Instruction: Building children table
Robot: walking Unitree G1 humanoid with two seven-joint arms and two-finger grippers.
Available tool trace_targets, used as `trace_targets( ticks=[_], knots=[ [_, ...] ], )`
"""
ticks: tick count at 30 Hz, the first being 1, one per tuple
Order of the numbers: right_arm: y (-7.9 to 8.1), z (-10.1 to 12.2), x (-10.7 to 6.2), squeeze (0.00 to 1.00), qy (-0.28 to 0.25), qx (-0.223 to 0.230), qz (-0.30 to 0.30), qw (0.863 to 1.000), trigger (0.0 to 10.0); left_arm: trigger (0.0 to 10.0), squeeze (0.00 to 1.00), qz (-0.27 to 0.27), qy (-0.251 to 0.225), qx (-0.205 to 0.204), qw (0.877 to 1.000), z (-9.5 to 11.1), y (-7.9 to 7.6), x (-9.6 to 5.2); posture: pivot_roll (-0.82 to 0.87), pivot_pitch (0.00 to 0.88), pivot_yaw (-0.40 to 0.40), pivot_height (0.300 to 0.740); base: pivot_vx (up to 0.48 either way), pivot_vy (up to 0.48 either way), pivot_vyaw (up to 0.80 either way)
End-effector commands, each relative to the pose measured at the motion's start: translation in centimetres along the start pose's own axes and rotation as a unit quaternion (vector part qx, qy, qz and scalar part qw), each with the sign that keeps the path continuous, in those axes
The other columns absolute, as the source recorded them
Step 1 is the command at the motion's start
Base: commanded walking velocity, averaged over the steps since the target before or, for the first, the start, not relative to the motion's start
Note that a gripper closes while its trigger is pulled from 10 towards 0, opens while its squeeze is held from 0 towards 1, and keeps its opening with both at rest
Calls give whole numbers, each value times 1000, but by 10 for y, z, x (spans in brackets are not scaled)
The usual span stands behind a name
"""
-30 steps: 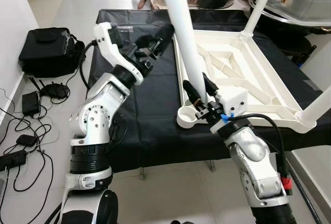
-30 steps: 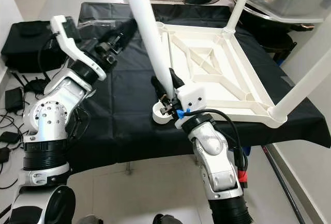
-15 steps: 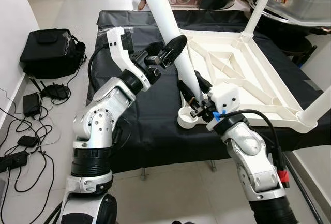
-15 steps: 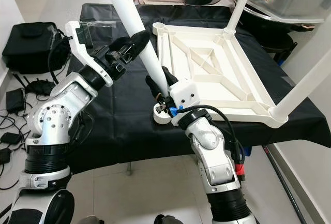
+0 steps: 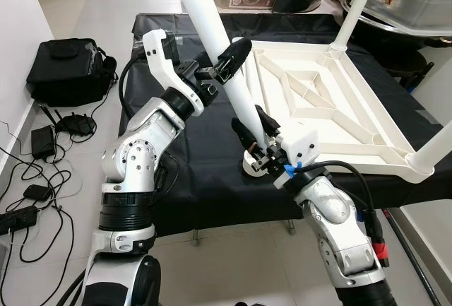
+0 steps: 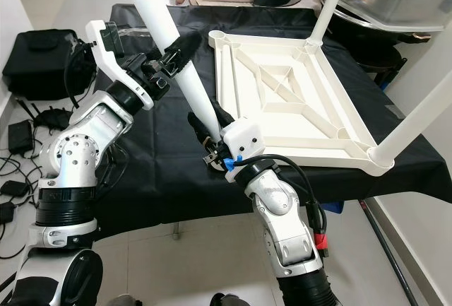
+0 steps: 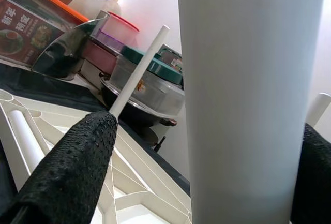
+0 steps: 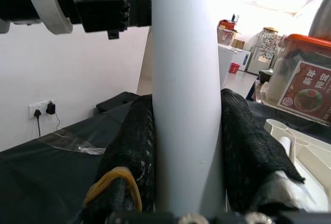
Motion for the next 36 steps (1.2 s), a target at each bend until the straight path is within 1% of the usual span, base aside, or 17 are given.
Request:
trace_targets(
  ticks=[1,4,7,13,18,19,22,23,33,36],
  knots=[
    [-2,7,1,0,-12,-3,-5,1000,10000,10000,0,-4,13,-6,1000,-9,-2,3,79,95,-69,740,0,0,0],
    [-2,7,1,0,-11,-3,-7,1000,10000,10000,0,-6,20,-8,1000,-14,-3,2,78,95,-70,740,0,0,0],
    [-3,13,6,0,-22,-4,-9,1000,10000,10000,0,-2,33,-22,999,-31,-2,-1,76,96,-75,740,0,0,0],
    [-4,22,12,0,-38,-2,-12,999,10000,10000,0,6,28,-29,999,-35,0,0,72,98,-76,740,0,0,0],
    [-6,25,14,0,-42,0,-16,999,10000,10000,0,9,26,-31,999,-36,1,-1,72,98,-78,740,0,0,0],
    [-5,25,14,0,-42,2,-15,999,10000,6000,0,10,23,-30,999,-36,2,-1,73,98,-76,740,0,0,0],
    [-5,25,14,0,-41,3,-15,999,10000,6000,0,10,20,-30,999,-35,2,-1,73,98,-76,740,0,0,0],
    [-5,25,14,0,-41,3,-14,999,10000,0,0,10,14,-31,999,-34,1,0,73,99,-77,740,0,0,0],
    [-3,22,12,0,-31,3,-12,999,10000,0,0,11,6,-24,1000,-33,1,1,71,98,-78,740,0,0,0],
    [-4,19,12,0,-19,3,-15,1000,10000,0,0,11,5,-22,1000,-32,1,1,71,98,-77,740,0,0,0]
  ],
)
Point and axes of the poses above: a point about 5 cm out from each wrist's last joint towards the gripper, its own x axis pointing out of the wrist towards the gripper, its own z axis along the axis of the wrist's last joint, y = z × x, the point moved 1 cm from there along x, pointing out of the wrist towards the gripper, and after that the axes turned 14 degrees about -x, right-handed, at the moved point
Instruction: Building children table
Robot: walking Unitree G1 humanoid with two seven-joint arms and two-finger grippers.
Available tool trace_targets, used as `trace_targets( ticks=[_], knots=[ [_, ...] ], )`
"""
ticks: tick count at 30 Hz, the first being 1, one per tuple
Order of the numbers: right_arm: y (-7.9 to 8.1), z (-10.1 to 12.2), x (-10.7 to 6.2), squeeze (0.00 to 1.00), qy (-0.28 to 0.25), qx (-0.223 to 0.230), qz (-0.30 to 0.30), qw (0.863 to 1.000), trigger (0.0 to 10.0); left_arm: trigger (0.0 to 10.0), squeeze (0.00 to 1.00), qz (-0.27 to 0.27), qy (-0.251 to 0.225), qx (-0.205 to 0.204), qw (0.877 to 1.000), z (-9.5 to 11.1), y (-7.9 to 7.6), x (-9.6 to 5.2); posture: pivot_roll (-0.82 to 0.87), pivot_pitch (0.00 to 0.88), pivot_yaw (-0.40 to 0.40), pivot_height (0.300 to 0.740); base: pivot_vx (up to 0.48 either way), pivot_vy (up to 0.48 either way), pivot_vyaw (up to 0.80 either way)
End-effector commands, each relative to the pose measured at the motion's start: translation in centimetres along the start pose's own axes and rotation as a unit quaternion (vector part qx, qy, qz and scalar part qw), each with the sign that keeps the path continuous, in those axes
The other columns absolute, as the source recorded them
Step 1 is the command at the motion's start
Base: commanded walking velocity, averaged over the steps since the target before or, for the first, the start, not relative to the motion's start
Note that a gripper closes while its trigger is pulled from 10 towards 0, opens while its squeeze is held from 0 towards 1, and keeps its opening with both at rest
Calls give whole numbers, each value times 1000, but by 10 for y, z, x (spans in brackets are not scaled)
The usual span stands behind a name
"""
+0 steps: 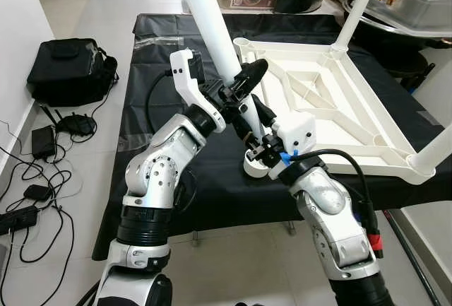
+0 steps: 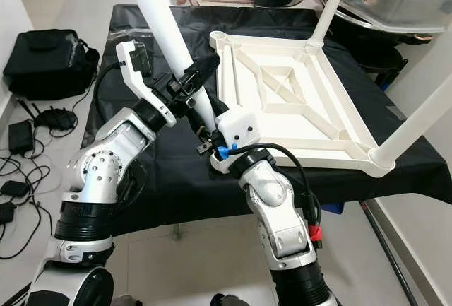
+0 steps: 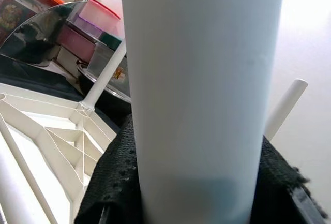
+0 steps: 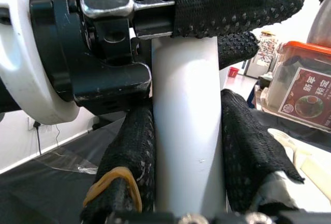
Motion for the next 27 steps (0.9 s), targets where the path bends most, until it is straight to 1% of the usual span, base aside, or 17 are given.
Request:
trace_targets(
  ticks=[1,8,9,10,14,15,17,18,19,20,21,22,23,24,25,26,27],
  knots=[
    [-4,3,-1,0,0,-7,-10,1000,10000,0,0,18,-9,6,1000,2,5,-2,73,99,-77,740,0,0,0],
    [-6,-5,-2,0,20,-9,-17,1000,10000,0,0,31,-19,16,999,5,8,-3,70,92,-75,740,0,0,0],
    [-6,-7,-3,243,23,-10,-15,1000,10000,8235,0,37,-11,18,999,4,9,-3,72,92,-76,740,0,0,0],
    [-5,-8,-4,1000,25,-10,-13,1000,10000,10000,0,43,-8,21,999,4,10,-3,72,92,-76,740,0,0,0],
    [-4,-10,-5,1000,29,-9,-9,999,10000,10000,0,53,-5,31,998,4,12,-2,72,91,-73,740,0,0,0],
    [-3,-13,-7,1000,36,-6,-6,999,10000,10000,0,64,-11,39,997,7,15,-2,73,88,-73,740,0,0,0],
    [-3,-13,-7,1000,36,-6,-6,999,10000,10000,0,64,-11,39,997,7,15,-2,73,88,-73,740,0,0,0],
    [-2,-15,-8,1000,42,3,-1,999,10000,10000,0,67,-14,42,997,9,17,-3,73,88,-73,740,0,0,0],
    [1,-18,-9,337,50,14,8,999,10000,10000,0,70,-17,45,996,12,19,-3,73,83,-72,740,0,0,0],
    [4,-24,-15,0,65,34,40,997,10000,10000,0,84,-16,74,994,17,27,-6,73,82,-72,740,0,0,0],
    [4,-24,-15,0,65,34,40,997,10000,10000,0,84,-16,74,994,17,27,-6,73,82,-72,740,0,0,0],
    [3,-28,-20,0,75,43,53,995,10000,10000,0,91,-13,87,992,20,32,-7,75,78,-72,740,0,0,0],
    [-1,-33,-25,0,85,41,56,994,10000,10000,0,98,3,118,988,22,37,-8,76,78,-72,740,0,0,0],
    [-1,-33,-25,0,85,41,56,994,10000,10000,0,98,3,118,988,22,37,-8,76,78,-72,740,0,0,0],
    [-19,-42,-32,0,111,12,37,993,10000,10000,0,118,53,216,968,26,52,-9,76,75,-70,740,0,0,0],
    [-19,-42,-32,0,111,12,37,993,10000,10000,0,118,53,216,968,26,52,-9,76,75,-70,740,0,0,0],
    [-39,-48,-34,0,130,-11,6,991,10000,10000,0,136,85,281,946,32,62,-10,74,75,-69,740,0,0,0]
  ],
)
Point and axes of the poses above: a point about 5 cm out from each wrist's last joint towards the gripper, its own x axis pointing out of the wrist towards the gripper, its own z axis along the axis of the wrist's last joint, y = z × x, the point moved 1 cm from there along x, pointing out of the wrist towards the gripper, and after that the axes turned 14 degrees about -x, right-handed, at the moved point
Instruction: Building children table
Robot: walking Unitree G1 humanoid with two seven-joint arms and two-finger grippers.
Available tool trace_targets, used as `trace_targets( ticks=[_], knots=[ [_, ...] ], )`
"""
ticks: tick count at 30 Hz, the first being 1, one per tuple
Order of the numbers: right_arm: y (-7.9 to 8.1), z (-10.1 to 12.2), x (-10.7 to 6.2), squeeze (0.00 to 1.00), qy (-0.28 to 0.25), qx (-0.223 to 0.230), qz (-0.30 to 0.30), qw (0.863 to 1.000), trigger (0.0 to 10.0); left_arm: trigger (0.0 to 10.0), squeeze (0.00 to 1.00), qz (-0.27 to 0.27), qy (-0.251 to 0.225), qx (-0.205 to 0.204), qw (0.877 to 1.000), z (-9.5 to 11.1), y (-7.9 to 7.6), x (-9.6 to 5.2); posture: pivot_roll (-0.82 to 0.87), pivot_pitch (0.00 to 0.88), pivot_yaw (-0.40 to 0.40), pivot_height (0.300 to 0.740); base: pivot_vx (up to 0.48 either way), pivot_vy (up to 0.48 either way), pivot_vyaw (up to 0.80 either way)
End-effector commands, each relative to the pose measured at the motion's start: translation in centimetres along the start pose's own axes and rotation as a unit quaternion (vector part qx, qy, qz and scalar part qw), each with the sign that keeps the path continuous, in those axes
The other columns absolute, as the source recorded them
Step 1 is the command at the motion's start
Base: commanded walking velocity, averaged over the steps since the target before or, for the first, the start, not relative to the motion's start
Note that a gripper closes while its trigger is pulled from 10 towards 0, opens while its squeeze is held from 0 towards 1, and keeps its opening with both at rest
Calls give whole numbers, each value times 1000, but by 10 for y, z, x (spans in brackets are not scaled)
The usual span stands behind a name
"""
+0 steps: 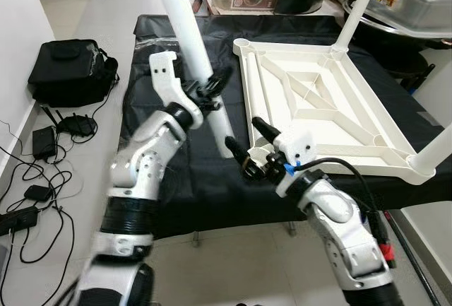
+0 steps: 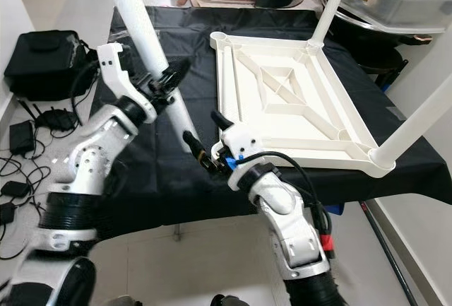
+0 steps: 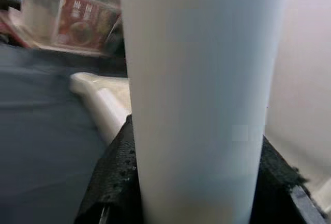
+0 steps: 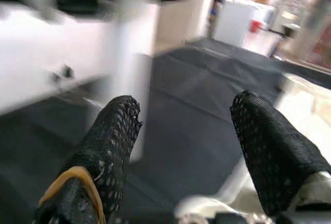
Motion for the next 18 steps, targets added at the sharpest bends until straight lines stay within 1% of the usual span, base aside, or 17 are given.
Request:
trace_targets(
  ticks=[1,3,4,5,6,7,8,9,10,11,12,13,14,15,17,18],
  knots=[
    [-30,-10,-6,0,30,-18,-59,998,10000,10000,0,8,33,91,995,-3,8,4,74,75,-68,740,0,0,0],
    [-30,-10,-6,0,30,-18,-59,998,10000,10000,0,8,33,91,995,-3,8,4,74,75,-68,740,0,0,0],
    [-49,-10,-8,0,39,-50,-94,994,10000,10000,0,22,61,150,987,-2,19,5,69,72,-60,740,0,0,0],
    [-69,-7,-9,0,48,-105,-123,986,10000,10000,0,44,90,220,970,-2,32,5,68,69,-57,740,0,0,0],
    [-69,-7,-9,0,48,-105,-123,986,10000,10000,0,44,90,220,970,-2,32,5,68,69,-57,740,0,0,0],
    [-82,-4,-10,0,52,-143,-139,979,10000,10000,0,58,108,264,957,-1,41,5,68,69,-57,740,0,0,0],
    [-92,3,-9,0,47,-187,-140,971,10000,10000,0,75,125,323,935,1,51,3,68,69,-52,740,0,0,0],
    [-98,8,-7,0,52,-222,-136,964,10000,10000,0,94,133,376,912,6,59,2,68,70,-54,740,0,0,0],
    [-98,8,-7,0,52,-222,-136,964,10000,10000,0,94,133,376,912,6,59,2,68,70,-54,740,0,0,0],
    [-101,15,-3,0,51,-259,-124,957,10000,10000,0,105,145,415,892,10,65,1,67,72,-51,740,0,0,0],
    [-101,15,-3,0,51,-259,-124,957,10000,10000,0,105,145,415,892,10,65,1,67,72,-51,740,0,0,0],
    [-105,25,1,0,48,-301,-110,946,10000,10000,0,115,160,465,863,15,73,-1,67,72,-51,740,0,0,0],
    [-105,25,1,0,48,-301,-110,946,10000,10000,0,115,160,465,863,15,73,-1,67,72,-51,740,0,0,0],
    [-105,28,2,0,44,-312,-108,943,10000,10000,0,117,163,479,855,17,75,-1,67,72,-51,740,0,0,0],
    [-105,28,2,0,44,-312,-108,943,10000,10000,0,117,163,479,855,17,75,-1,67,72,-51,740,0,0,0],
    [-105,35,4,0,36,-342,-104,933,10000,10000,0,109,177,503,839,17,77,-1,74,82,-49,740,0,0,0]
  ],
)
Point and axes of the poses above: a point about 5 cm out from each wrist's last joint towards the gripper, its own x axis pointing out of the wrist towards the gripper, its own z axis along the axis of the wrist's last joint, y = z × x, the point moved 1 cm from there along x, pointing out of the wrist towards the gripper, and after that the axes turned 14 degrees about -x, right-handed, at the moved point
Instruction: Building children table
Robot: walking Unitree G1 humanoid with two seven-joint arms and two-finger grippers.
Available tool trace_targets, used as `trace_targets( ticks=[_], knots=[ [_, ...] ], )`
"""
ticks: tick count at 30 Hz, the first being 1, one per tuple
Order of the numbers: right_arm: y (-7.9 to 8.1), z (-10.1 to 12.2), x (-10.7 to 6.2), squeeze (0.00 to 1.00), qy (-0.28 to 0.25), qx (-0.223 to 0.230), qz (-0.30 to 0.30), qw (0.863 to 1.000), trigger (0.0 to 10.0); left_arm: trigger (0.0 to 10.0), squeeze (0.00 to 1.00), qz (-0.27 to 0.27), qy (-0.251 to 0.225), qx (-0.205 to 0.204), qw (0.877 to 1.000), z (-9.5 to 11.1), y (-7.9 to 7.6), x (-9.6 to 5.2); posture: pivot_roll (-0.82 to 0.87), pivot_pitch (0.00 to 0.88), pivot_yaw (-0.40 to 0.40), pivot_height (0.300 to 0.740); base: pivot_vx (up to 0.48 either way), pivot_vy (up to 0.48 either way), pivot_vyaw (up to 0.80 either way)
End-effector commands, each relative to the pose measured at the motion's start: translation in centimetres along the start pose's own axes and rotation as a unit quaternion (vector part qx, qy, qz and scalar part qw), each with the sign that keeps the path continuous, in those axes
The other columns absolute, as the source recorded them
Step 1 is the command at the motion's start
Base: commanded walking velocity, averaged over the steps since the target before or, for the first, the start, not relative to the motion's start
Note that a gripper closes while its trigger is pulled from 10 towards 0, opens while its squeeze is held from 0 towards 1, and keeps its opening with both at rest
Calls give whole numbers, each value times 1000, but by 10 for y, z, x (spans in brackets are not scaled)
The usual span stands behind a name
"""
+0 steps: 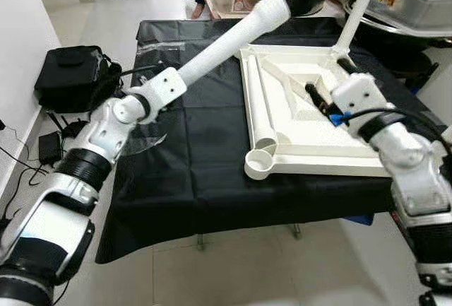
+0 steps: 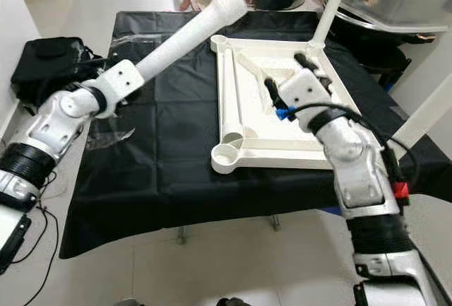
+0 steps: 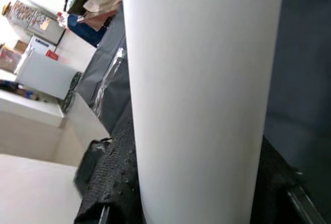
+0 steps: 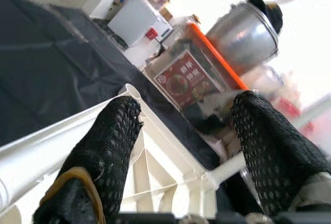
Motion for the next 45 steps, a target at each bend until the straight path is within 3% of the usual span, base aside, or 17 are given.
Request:
trace_targets(
  ticks=[1,4,10,14,15,16,22,26,34,45],
  knots=[
    [-1,14,5,0,-32,-54,8,998,10000,10000,0,-5,6,65,998,3,5,0,73,84,-48,740,0,0,0],
    [-6,39,15,0,-74,-139,15,987,10000,10000,0,-3,20,171,985,7,13,1,77,86,-48,740,0,0,0],
    [2,67,29,0,-117,-188,43,974,10000,10000,0,-9,10,227,974,16,8,8,76,88,-48,740,0,0,0],
    [12,72,33,0,-119,-188,91,971,10000,10000,0,-10,5,238,971,20,6,10,76,89,-47,740,0,0,0],
    [25,73,35,0,-108,-180,154,965,10000,10000,0,-14,2,251,968,22,4,12,76,91,-49,740,0,0,0],
    [30,72,35,0,-103,-180,181,962,10000,10000,0,-18,2,256,966,23,3,12,76,91,-49,740,0,0,0],
    [45,70,35,0,-72,-177,255,948,10000,10000,0,-25,-11,275,961,29,-4,16,76,94,-47,740,0,0,0],
    [54,67,47,0,-46,-179,269,945,10000,10000,0,-38,-33,286,957,40,-17,20,76,95,-52,740,0,0,0],
    [53,60,62,0,7,-200,259,945,10000,10000,0,-60,-54,300,951,49,-34,23,82,97,-60,740,0,0,0],
    [65,50,66,0,47,-227,291,928,10000,10000,0,-70,-64,316,944,53,-40,24,84,101,-64,740,0,0,0]
  ],
)
Point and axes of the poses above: a point about 5 cm out from each wrist's last joint towards the gripper, its own x axis pointing out of the wrist towards the gripper, its own z axis along the axis of the wrist's last joint, y = z × x, the point moved 1 cm from there along x, pointing out of the wrist towards the gripper, and after that the axes turned 14 degrees about -x, right-handed, at the moved point
